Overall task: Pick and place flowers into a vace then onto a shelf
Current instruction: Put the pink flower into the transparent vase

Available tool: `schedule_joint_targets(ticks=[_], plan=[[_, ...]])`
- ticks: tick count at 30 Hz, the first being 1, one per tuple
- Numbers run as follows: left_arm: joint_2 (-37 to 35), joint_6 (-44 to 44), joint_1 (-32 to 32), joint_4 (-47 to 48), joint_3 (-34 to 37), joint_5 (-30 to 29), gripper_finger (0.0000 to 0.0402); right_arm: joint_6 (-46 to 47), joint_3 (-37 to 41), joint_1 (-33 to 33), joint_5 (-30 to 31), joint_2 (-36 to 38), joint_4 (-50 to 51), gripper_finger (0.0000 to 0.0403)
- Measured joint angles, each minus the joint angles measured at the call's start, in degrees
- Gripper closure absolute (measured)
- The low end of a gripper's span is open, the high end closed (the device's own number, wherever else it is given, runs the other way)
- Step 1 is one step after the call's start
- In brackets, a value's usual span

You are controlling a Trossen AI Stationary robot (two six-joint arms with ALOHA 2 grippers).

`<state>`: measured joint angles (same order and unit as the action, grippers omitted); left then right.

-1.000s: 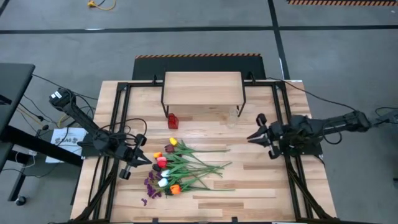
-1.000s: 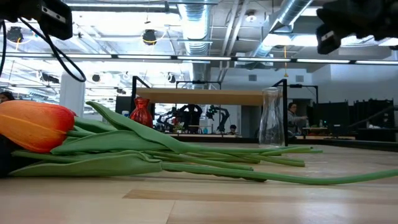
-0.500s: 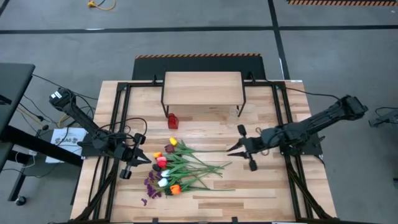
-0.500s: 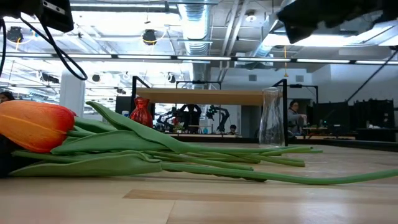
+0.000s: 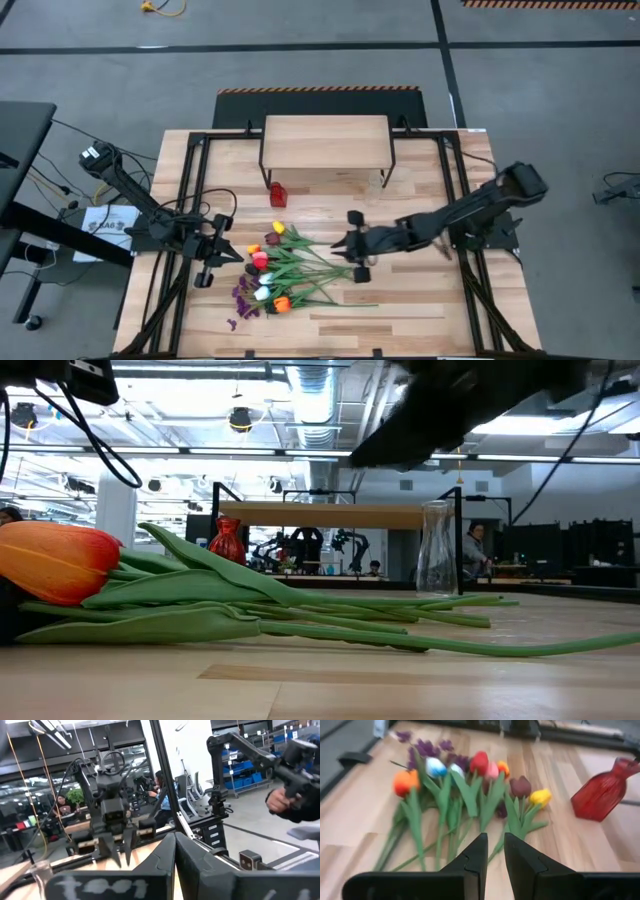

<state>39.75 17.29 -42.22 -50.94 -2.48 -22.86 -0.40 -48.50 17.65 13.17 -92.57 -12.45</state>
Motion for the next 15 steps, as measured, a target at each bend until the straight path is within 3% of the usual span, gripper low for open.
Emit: schedule_joint_targets(ticks=[9,15], plan=[[-0.01,-1.96,0.00,2.69,-0.04,1.65,0.0401,1.92,-12.14,-3.49,0.70,-15.26,0.02,0.0345],[0.00,-2.00,-0.02,4.43,-0.04,1.69,0.0401,1.94,-18.82,-3.98,3.91,-20.39,5.25,0.0345]])
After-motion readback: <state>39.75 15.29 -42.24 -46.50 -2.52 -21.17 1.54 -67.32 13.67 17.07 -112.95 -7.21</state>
